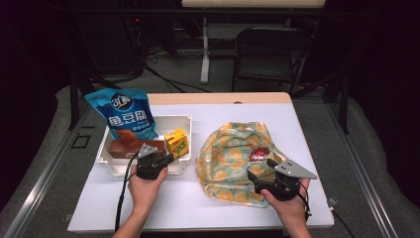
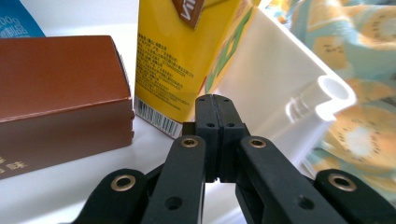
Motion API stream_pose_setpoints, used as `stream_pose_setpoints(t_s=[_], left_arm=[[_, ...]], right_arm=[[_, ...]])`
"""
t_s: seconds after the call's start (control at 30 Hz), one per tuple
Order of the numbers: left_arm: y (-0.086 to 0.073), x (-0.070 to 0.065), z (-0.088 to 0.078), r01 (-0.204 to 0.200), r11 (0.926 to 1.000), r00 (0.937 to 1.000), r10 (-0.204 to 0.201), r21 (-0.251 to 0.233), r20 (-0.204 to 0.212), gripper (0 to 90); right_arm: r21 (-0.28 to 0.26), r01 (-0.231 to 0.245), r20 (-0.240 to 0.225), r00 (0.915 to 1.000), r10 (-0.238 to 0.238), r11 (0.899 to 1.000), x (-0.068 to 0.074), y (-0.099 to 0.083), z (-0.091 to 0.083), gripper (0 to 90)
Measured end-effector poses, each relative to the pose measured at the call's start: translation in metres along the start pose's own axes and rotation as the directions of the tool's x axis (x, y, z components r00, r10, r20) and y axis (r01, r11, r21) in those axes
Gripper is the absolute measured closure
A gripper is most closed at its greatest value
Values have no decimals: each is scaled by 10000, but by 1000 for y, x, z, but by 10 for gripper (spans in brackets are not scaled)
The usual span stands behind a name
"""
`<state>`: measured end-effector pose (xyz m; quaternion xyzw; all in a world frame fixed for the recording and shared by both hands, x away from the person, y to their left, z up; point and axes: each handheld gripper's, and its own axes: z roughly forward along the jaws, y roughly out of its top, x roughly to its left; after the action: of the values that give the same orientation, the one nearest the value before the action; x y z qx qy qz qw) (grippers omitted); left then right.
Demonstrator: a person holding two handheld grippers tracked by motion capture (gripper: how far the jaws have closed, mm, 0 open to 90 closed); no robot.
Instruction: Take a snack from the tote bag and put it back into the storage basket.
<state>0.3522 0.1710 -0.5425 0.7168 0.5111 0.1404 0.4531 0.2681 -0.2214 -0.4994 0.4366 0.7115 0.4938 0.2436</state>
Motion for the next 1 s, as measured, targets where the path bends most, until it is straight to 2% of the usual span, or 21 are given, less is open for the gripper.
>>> stream_pose_setpoints(t_s=[0.03, 0.13, 0.4, 0.63, 0.77, 0.93, 1.0], left_arm=[[2, 1, 2, 132, 9999, 9999, -133, 61, 72, 900], [6, 1, 10, 119, 9996, 9998, -115, 237, -161, 900], [17, 2, 23, 288, 9992, 9988, -277, 275, -395, 900], [21, -1, 32, 135, 9997, 9978, -121, 202, -647, 900], [24, -1, 36, 62, 9998, 9957, -44, 197, -925, 900], [29, 1, 42, 520, 9986, 9936, -506, 107, -1011, 900], [30, 3, 45, 572, 9981, 9918, -543, 217, -1161, 900]], right_arm=[[2, 20, 12, 10000, -20, 10000, 1, 0, 0, 188], [-6, 29, 3, 10000, -29, 10000, 1, 0, 0, 188], [0, -24, 11, 10000, 24, 10000, -1, -1, -1, 190], [-26, -32, 21, 10000, 32, 10000, -1, -1, -1, 190], [-44, -31, 44, 10000, 31, 10000, -1, 0, -2, 190], [-39, -8, 43, 10000, 8, 10000, -2, 0, -2, 190], [-51, -35, 51, 10000, 35, 10000, -2, 0, -2, 190]])
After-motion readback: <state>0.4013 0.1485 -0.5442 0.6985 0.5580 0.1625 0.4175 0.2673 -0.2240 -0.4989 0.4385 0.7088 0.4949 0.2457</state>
